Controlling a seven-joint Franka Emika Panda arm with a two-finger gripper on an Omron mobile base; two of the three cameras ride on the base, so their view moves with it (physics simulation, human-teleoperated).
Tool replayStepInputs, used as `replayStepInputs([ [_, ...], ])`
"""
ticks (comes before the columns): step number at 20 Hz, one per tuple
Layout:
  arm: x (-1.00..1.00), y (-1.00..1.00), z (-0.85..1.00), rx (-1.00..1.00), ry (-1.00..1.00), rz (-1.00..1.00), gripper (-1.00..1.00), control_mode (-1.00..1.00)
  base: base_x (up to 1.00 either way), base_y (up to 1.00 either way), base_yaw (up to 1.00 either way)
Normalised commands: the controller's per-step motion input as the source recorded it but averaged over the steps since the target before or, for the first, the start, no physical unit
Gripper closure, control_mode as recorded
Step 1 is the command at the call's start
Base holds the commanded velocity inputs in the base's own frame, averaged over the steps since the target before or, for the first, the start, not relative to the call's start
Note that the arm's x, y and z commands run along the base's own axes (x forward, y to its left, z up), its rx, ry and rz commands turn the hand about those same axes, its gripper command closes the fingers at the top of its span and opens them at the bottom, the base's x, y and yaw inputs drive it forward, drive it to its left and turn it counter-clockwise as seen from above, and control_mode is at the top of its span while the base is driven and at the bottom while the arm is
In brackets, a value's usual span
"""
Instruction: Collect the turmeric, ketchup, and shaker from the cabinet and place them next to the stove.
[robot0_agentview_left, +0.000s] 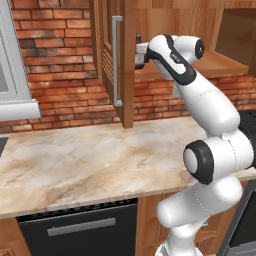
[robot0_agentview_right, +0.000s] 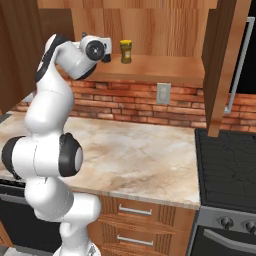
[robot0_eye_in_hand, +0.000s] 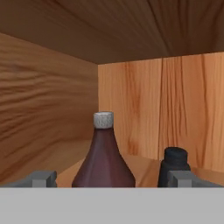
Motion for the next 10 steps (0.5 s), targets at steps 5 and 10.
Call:
replayStepInputs([
  [5, 0.14, 0.14, 0.00, 0.00, 0.00, 0.00, -1.00, -1.00, 0.00, 0.00, 0.00],
  [10, 0.05, 0.10, 0.00, 0.00, 0.00, 0.00, -1.00, -1.00, 0.00, 0.00, 0.00],
])
